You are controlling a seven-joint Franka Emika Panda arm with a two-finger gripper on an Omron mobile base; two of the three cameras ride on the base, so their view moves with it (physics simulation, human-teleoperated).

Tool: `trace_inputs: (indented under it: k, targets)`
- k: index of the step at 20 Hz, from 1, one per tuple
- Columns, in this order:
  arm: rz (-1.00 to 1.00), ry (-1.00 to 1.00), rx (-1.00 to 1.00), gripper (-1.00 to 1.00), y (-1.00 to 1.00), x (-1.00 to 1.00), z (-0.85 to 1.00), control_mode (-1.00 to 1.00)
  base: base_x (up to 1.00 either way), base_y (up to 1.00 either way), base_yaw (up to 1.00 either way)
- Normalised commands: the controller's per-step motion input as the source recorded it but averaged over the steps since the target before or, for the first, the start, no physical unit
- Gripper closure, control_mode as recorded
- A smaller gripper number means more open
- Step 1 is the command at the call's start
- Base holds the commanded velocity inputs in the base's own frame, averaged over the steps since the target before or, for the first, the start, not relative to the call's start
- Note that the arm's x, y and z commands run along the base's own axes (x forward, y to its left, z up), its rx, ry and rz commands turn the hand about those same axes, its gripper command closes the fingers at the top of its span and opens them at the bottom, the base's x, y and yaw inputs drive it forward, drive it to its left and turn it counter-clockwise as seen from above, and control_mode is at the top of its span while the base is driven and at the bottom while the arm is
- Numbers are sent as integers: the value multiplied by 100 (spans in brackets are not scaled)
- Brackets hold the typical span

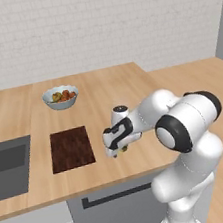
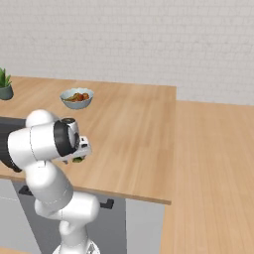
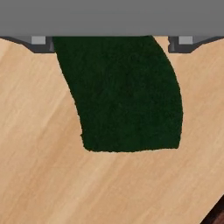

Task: Pick up the sponge from the counter and clean the cutting board by briefly scrubbing or pressing down on the cutting board. Once finished, release the sponge.

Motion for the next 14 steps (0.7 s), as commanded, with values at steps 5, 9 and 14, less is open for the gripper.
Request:
trace_inputs:
  k: [5, 9, 14]
  targets:
    - [12, 1, 0, 100, 24, 0, -39, -100, 0, 0, 0]
    - [12, -2, 0, 100, 14, -2, -10, -100, 0, 0, 0]
    - [16, -8, 0, 100, 12, -5, 18, -100, 0, 0, 0]
